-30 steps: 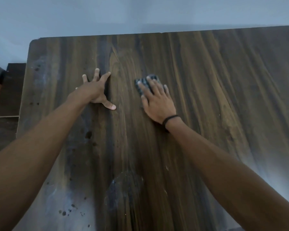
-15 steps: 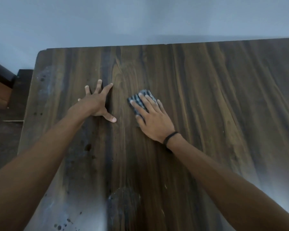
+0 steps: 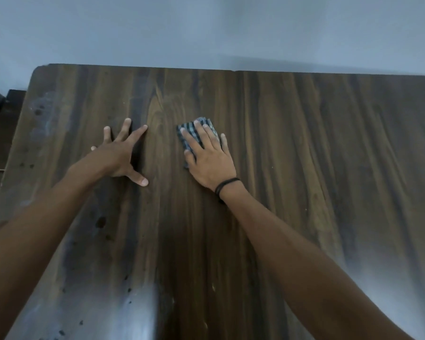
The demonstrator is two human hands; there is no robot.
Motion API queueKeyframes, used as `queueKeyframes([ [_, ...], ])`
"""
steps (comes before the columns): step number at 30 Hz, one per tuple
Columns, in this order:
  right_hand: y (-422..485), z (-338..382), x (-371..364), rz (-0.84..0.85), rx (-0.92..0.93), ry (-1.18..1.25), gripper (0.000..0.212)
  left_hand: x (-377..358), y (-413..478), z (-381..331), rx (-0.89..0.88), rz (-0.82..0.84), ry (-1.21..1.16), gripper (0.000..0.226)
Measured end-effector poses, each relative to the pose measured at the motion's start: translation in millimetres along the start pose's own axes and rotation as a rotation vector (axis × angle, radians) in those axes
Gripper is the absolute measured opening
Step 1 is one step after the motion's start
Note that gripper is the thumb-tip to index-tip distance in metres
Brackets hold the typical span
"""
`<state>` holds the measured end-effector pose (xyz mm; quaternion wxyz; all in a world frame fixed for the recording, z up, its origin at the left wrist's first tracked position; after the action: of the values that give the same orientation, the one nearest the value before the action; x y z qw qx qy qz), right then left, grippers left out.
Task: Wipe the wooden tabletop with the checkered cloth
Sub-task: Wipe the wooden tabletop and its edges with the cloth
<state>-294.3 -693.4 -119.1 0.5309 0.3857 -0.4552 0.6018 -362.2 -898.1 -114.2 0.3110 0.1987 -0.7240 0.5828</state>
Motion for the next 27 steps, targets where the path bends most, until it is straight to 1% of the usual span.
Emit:
queueKeyframes([
  [2, 5, 8, -1, -0.01, -0.045, 0.031, 0.056, -1, -1, 2, 0.01, -0.006, 0.002, 0.153],
  [6, -20, 16, -8, 0.036, 0.088, 0.017, 0.056, 0, -4, -2, 0.014, 0.014, -0.015, 0.152],
  [7, -20, 10, -7, 0.035, 0.084, 0.005, 0.056, 0, -4, -2, 0.017, 0.02, -0.017, 0.152],
  [8, -15, 3, -3, 0.025, 0.049, 0.004, 0.056, 0, -3, -1, 0.019, 0.025, -0.021, 0.151],
  [10, 1, -12, 3, 0.01, -0.076, 0.036, 0.056, 0, -1, -2, 0.017, 0.032, -0.042, 0.149],
  [12, 9, -11, 5, 0.001, -0.155, 0.058, 0.057, 4, 2, -1, 0.018, 0.025, -0.046, 0.148],
  [14, 0, 3, 2, -0.009, -0.119, 0.057, 0.057, 11, 6, -1, 0.016, 0.013, -0.034, 0.147],
  [16, -19, 12, -4, 0.016, -0.033, 0.043, 0.057, 19, 10, -1, 0.01, 0.003, -0.042, 0.146],
  [18, -24, 5, -4, 0.029, 0.002, 0.016, 0.056, 25, 15, 1, 0.008, -0.007, -0.033, 0.146],
  [19, -15, -2, -1, 0.015, -0.012, 0.009, 0.056, 26, 18, 2, 0.007, -0.01, -0.018, 0.147],
  [21, 11, -10, 6, -0.001, -0.095, 0.031, 0.056, 29, 25, 3, -0.014, 0.0, 0.019, 0.151],
  [23, 30, -5, 6, -0.005, -0.153, 0.073, 0.057, 32, 30, 4, -0.046, 0.012, 0.043, 0.153],
  [25, 31, 8, 2, -0.004, -0.054, 0.03, 0.057, 36, 34, 5, -0.06, 0.029, 0.032, 0.151],
  [27, 27, 4, 0, 0.017, 0.063, -0.03, 0.056, 43, 37, 9, -0.049, 0.023, 0.016, 0.148],
])
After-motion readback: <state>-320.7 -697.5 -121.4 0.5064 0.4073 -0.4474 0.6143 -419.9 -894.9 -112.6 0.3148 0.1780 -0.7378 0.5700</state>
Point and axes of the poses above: each hand's wrist, its own y-axis towards the middle knuckle, its own x-axis out of the back of the hand, z = x × y, the point moved 7 cm from there along y, towards the middle knuckle, and after that the axes turned 5 degrees about z, right-handed, at the moved point
